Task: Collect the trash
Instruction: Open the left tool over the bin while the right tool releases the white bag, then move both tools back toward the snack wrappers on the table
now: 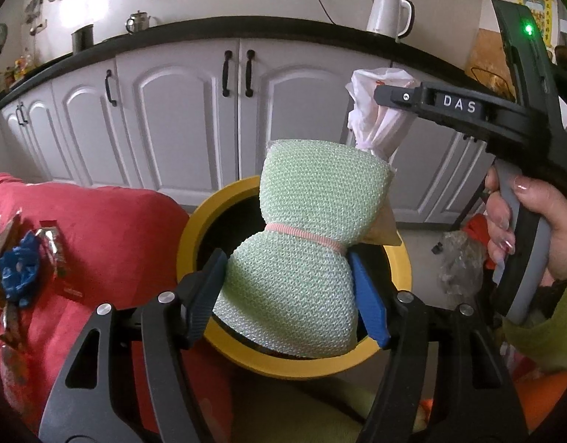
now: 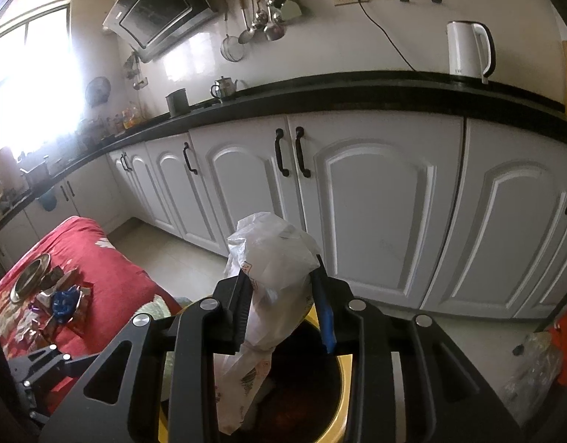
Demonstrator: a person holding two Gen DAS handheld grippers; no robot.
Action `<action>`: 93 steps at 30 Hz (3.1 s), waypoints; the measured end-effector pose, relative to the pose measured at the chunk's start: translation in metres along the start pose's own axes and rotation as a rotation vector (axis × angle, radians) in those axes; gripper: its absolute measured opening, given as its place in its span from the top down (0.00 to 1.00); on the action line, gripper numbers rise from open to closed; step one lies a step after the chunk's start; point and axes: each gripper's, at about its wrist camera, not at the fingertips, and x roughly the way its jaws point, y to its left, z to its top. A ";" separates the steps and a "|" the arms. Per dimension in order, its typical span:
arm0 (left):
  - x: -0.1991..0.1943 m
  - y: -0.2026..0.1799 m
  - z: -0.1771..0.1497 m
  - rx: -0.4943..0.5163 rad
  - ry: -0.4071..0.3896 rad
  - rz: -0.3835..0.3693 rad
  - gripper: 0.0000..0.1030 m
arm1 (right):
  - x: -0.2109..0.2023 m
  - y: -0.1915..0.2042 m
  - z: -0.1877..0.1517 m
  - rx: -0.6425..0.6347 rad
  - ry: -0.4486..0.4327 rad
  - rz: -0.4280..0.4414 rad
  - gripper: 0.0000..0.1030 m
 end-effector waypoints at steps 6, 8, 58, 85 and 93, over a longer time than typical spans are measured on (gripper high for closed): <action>0.007 0.003 0.000 -0.010 0.012 0.006 0.35 | 0.005 -0.009 -0.001 0.061 0.017 0.027 0.59; 0.007 0.003 -0.001 -0.004 0.008 0.007 0.30 | 0.006 -0.010 -0.001 0.071 0.022 0.031 0.59; -0.116 0.086 -0.011 -0.235 -0.243 0.291 0.11 | -0.041 0.092 0.005 -0.139 0.008 0.216 0.28; -0.179 0.178 -0.044 -0.443 -0.328 0.474 0.11 | -0.030 0.194 -0.025 -0.348 0.127 0.361 0.27; -0.181 0.213 -0.064 -0.527 -0.291 0.510 0.11 | -0.011 0.227 -0.034 -0.387 0.178 0.415 0.27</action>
